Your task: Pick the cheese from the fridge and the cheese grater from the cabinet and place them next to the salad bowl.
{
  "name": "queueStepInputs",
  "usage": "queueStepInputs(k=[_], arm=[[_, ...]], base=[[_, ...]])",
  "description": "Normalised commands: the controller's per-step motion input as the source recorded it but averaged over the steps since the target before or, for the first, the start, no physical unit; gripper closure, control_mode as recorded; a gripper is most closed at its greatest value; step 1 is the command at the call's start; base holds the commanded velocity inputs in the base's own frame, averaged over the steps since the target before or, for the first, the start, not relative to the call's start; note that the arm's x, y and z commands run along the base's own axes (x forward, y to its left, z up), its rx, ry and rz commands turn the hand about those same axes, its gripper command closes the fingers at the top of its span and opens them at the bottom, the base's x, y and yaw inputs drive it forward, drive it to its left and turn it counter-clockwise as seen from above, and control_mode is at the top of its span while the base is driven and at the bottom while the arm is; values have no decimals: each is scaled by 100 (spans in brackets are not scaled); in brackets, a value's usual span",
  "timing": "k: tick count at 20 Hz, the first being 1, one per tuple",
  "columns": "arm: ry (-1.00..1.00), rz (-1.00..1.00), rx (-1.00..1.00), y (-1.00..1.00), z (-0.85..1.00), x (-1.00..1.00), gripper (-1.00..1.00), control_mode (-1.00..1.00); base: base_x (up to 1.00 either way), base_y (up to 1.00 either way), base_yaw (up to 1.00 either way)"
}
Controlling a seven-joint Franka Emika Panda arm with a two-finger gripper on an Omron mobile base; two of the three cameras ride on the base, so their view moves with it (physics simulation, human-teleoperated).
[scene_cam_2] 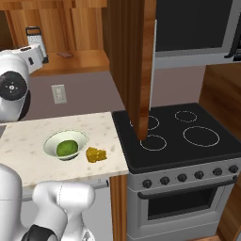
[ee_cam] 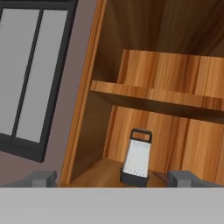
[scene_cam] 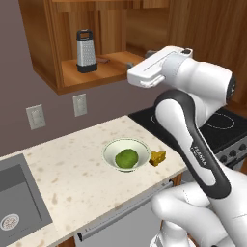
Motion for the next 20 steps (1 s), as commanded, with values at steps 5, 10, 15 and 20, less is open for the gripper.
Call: queueStepInputs(k=[5, 10, 15, 20], arm=[[0, 0, 0, 0, -26, 32, -100, -100], [0, 0, 0, 0, -18, 14, -100, -100], [-2, 0, 0, 0, 0, 0, -100, -100], [-3, 0, 0, 0, 6, 1, -100, -100]], base=[[0, 0, 0], [0, 0, 0], [0, 0, 0], [0, 0, 0]])
